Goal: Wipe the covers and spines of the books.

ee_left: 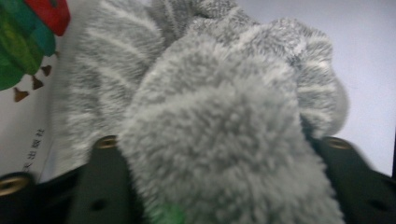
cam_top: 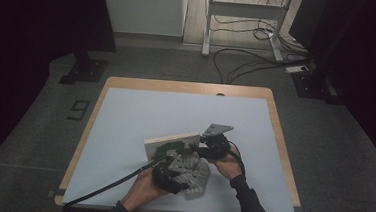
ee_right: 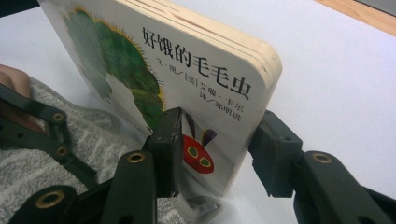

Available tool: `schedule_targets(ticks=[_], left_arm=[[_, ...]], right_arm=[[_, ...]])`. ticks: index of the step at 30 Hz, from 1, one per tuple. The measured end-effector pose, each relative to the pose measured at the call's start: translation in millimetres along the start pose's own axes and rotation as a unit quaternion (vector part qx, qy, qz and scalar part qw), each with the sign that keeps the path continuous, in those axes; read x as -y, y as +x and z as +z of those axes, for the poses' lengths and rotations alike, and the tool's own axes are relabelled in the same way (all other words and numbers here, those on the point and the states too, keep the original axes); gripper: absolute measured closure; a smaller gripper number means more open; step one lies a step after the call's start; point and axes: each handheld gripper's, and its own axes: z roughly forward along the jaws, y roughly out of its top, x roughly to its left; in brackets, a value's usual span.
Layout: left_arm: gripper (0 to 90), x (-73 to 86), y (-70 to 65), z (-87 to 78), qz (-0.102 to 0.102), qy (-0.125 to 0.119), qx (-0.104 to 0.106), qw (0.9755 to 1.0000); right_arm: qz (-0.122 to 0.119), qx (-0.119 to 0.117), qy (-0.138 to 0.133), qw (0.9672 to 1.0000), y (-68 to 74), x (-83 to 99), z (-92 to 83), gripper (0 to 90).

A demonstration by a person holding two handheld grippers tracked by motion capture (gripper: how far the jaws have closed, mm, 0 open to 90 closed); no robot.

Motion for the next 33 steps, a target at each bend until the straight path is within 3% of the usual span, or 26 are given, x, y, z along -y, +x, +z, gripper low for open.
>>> schedule_targets(ticks=[5,15,24,33], left_arm=[[61.8,-1.5,1.2,-5.1,-0.006,-0.006,0.006,0.9999],[61.6,-3.5,0.8,-38.2,-0.017,-0.036,0.012,0.9991],[61.0,11.8,4.6,-62.3,-0.03,-0.036,-0.006,0.9989],[60.7,42.0,13.5,-91.7,-0.055,-0.02,-0.034,0.9977]], right_arm=[[-0.002,-0.001,0.0,1.0,0.0,0.4,-0.4,54.6],[-0.003,-0.002,0.0,1.0,0.0,0.9,-1.0,54.7],[-0.001,-0.002,-0.001,1.0,0.0,1.2,-1.1,54.7],[-0.001,-0.002,-0.002,1.0,0.1,1.6,-1.2,54.7]])
